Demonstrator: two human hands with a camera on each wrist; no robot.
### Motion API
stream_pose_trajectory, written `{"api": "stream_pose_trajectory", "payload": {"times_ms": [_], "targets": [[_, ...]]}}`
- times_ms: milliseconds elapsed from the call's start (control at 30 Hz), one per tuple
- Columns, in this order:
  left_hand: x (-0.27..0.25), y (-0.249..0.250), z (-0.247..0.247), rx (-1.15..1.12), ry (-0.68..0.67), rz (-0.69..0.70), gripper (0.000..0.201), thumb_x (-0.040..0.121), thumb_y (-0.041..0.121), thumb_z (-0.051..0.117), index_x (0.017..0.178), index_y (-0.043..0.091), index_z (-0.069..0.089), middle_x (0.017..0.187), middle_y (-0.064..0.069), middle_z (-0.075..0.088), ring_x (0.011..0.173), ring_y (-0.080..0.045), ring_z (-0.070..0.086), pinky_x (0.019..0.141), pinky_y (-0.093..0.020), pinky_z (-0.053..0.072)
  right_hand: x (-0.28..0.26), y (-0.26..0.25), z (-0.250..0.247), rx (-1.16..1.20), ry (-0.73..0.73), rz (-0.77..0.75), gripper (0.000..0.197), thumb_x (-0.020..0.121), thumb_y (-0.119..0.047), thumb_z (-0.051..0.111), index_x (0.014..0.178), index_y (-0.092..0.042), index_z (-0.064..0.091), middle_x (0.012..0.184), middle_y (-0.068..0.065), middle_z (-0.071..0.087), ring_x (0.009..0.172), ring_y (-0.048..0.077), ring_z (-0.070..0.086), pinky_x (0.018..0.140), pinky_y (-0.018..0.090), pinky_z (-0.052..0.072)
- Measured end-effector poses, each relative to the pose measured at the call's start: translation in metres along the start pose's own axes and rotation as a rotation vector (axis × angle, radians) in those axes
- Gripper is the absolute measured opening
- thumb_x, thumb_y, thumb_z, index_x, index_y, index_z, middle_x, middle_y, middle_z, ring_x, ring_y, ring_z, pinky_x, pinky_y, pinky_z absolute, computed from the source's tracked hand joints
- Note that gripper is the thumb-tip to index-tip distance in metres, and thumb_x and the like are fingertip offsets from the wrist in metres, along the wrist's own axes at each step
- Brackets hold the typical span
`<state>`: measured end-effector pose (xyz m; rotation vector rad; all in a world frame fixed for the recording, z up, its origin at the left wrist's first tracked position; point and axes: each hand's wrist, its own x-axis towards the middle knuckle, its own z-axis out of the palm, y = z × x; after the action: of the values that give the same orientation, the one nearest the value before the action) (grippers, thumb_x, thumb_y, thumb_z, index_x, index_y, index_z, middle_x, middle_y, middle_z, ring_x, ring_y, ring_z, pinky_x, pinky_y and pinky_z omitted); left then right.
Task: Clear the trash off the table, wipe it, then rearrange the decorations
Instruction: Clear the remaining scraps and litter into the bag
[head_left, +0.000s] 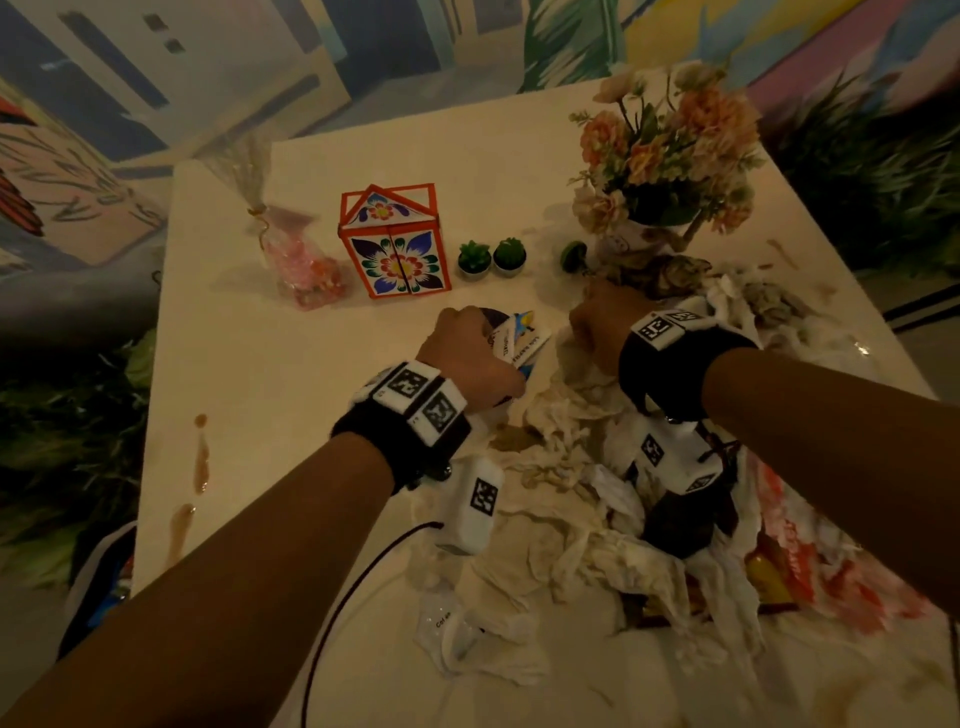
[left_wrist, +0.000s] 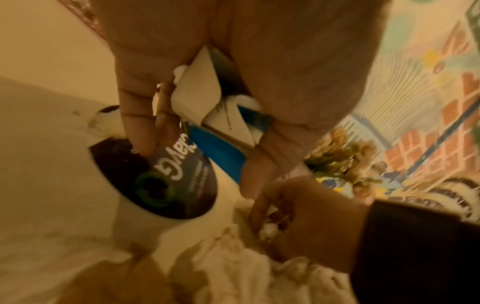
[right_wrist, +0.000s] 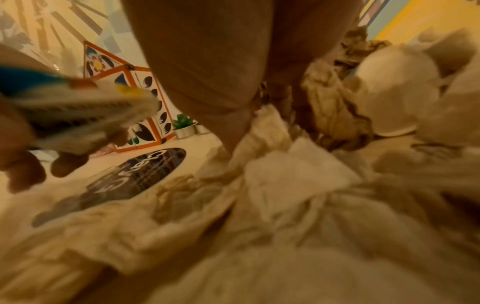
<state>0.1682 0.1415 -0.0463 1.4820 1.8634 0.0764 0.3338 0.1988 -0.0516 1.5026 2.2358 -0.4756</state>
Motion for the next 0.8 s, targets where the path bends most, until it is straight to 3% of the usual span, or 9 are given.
{"api": "stream_pose_trajectory", "payload": {"times_ms": [67, 167, 233, 400, 533, 633, 733, 800], "targets": [[-0.009, 0.005, -0.004, 0.029, -0.084, 0.117, 0.064, 0.062, 0.031, 0.083, 0.114, 0.020, 0.047, 0.110, 0.001, 0.043, 0.092, -0.018, 0.047, 0.073, -0.031, 0.041, -0.002, 0.002, -0.001, 0.031, -0.028, 0.010, 0.019, 0.084, -0.006, 0.058, 0.102, -0.004, 0.064, 0.118, 0.018, 0.056, 0.099, 0.033, 0.057, 0.086, 0.031, 0.046], [-0.024, 0.013, 0.003, 0.248, -0.248, 0.292, 0.067, 0.060, 0.032, 0.084, 0.114, 0.018, 0.047, 0.111, 0.001, 0.039, 0.097, -0.020, 0.048, 0.081, -0.034, 0.047, -0.010, 0.003, -0.012, 0.110, -0.073, 0.020, 0.018, 0.084, 0.000, 0.057, 0.099, -0.002, 0.066, 0.106, 0.016, 0.059, 0.090, 0.029, 0.056, 0.077, 0.030, 0.045], [-0.029, 0.017, 0.014, 0.361, -0.325, 0.363, 0.069, 0.058, 0.036, 0.084, 0.113, 0.018, 0.048, 0.117, 0.001, 0.037, 0.100, -0.021, 0.048, 0.087, -0.039, 0.050, -0.017, 0.004, -0.017, 0.182, -0.012, 0.021, 0.012, 0.082, 0.001, 0.057, 0.087, -0.007, 0.064, 0.096, 0.011, 0.059, 0.086, 0.027, 0.055, 0.071, 0.028, 0.041], [-0.030, 0.017, 0.042, 0.440, -0.238, 0.348, 0.074, 0.062, 0.038, 0.083, 0.121, 0.016, 0.044, 0.116, -0.004, 0.044, 0.099, -0.023, 0.052, 0.086, -0.042, 0.051, -0.030, 0.005, -0.022, 0.265, 0.106, 0.004, 0.016, 0.076, 0.000, 0.061, 0.067, -0.013, 0.061, 0.080, 0.005, 0.060, 0.084, 0.027, 0.061, 0.065, 0.028, 0.044], [-0.034, 0.012, 0.049, 0.325, -0.166, 0.292, 0.071, 0.063, 0.027, 0.084, 0.119, 0.014, 0.042, 0.109, -0.006, 0.056, 0.091, -0.024, 0.059, 0.075, -0.037, 0.054, -0.048, 0.012, -0.020, 0.288, 0.106, -0.010, 0.011, 0.074, 0.001, 0.062, 0.075, -0.010, 0.065, 0.084, 0.008, 0.063, 0.086, 0.027, 0.062, 0.067, 0.027, 0.045], [-0.038, 0.006, 0.050, 0.335, -0.114, 0.316, 0.071, 0.063, 0.036, 0.083, 0.118, 0.015, 0.044, 0.113, -0.007, 0.050, 0.095, -0.024, 0.057, 0.080, -0.039, 0.053, -0.060, 0.016, -0.005, 0.333, 0.086, 0.007, 0.017, 0.075, 0.001, 0.061, 0.082, -0.015, 0.061, 0.093, 0.007, 0.062, 0.088, 0.027, 0.059, 0.068, 0.028, 0.044], [-0.043, 0.008, 0.053, 0.439, -0.091, 0.424, 0.076, 0.062, 0.048, 0.080, 0.122, 0.019, 0.046, 0.140, -0.006, 0.030, 0.119, -0.028, 0.042, 0.093, -0.045, 0.047, -0.063, 0.018, 0.013, 0.319, 0.035, 0.015, 0.041, 0.084, -0.008, 0.059, 0.120, -0.024, 0.050, 0.120, 0.010, 0.057, 0.102, 0.029, 0.057, 0.076, 0.032, 0.048], [-0.045, 0.014, 0.056, 0.539, -0.157, 0.485, 0.076, 0.062, 0.046, 0.080, 0.125, 0.021, 0.047, 0.149, -0.004, 0.022, 0.125, -0.031, 0.033, 0.094, -0.048, 0.046, -0.062, 0.018, 0.018, 0.250, -0.005, -0.005, 0.058, 0.084, -0.011, 0.061, 0.136, -0.027, 0.040, 0.136, 0.007, 0.051, 0.118, 0.027, 0.053, 0.085, 0.027, 0.044]]}}
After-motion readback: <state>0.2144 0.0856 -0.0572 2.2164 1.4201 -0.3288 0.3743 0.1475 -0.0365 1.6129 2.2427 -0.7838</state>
